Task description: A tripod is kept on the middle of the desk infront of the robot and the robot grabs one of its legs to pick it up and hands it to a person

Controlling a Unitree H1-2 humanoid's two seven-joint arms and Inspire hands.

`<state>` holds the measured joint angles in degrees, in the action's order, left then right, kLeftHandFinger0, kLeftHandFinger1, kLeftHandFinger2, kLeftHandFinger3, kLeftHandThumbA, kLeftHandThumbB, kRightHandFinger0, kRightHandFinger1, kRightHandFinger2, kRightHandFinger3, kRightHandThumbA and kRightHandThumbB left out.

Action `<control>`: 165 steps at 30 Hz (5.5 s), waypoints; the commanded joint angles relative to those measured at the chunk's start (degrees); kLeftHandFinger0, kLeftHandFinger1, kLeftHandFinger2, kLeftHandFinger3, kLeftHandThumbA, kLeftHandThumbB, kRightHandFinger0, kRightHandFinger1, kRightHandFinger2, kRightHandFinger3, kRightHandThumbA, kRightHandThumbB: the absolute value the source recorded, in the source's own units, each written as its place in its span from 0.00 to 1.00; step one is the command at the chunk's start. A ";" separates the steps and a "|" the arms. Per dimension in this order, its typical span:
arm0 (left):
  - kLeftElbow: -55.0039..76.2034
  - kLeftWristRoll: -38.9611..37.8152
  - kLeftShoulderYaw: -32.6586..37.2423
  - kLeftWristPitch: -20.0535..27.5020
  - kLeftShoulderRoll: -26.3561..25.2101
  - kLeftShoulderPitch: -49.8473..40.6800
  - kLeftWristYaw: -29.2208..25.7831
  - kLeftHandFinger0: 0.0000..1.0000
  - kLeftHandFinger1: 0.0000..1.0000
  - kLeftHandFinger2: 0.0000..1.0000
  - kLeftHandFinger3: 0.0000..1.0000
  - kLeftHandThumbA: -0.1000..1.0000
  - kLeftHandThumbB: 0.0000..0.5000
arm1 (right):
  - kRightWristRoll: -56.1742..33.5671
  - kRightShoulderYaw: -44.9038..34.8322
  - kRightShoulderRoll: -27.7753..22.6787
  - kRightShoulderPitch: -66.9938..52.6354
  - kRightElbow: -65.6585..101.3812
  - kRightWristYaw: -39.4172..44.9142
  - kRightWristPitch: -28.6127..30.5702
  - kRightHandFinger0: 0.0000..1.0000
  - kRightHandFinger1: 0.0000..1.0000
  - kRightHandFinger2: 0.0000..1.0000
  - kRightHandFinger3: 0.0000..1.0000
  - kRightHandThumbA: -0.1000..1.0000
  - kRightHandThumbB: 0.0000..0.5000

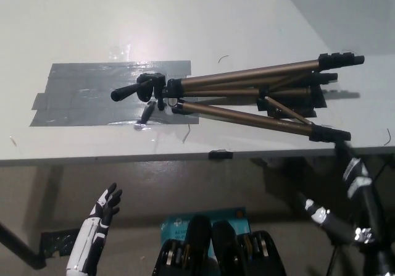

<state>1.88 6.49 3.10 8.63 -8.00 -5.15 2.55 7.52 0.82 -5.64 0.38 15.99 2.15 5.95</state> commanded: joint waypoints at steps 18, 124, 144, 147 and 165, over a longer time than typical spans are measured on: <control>1.31 0.41 0.29 1.80 -0.73 -0.09 0.61 1.00 1.00 1.00 1.00 1.00 0.36 | 44.87 14.02 -11.31 37.56 -12.25 3.47 -15.36 1.00 1.00 1.00 1.00 1.00 0.93; 4.32 0.03 0.84 -0.36 -2.17 -1.13 3.06 1.00 1.00 1.00 1.00 0.91 0.33 | 44.46 24.63 -1.77 68.02 -73.16 -38.10 5.98 0.00 0.23 0.64 0.30 0.00 0.37; 6.32 -0.31 0.28 -3.11 -3.19 1.89 3.76 1.00 1.00 1.00 1.00 0.91 0.38 | 9.63 18.85 -7.91 58.52 -31.86 19.45 -12.51 1.00 1.00 1.00 1.00 0.85 1.00; 6.17 0.20 0.61 -2.60 -3.41 1.95 3.90 1.00 1.00 1.00 1.00 0.94 0.36 | 6.41 19.54 -10.37 55.04 -23.23 21.88 -14.52 1.00 1.00 1.00 1.00 0.90 1.00; 2.87 -1.07 -0.08 -0.78 -2.41 4.23 2.95 1.00 1.00 1.00 1.00 1.00 0.38 | -12.18 3.41 -25.99 13.97 33.81 1.56 -19.87 1.00 1.00 1.00 1.00 0.97 0.93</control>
<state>3.90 6.87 3.58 5.50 -10.03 -4.14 4.99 30.94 20.04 -19.02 31.85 -4.49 -0.91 -0.68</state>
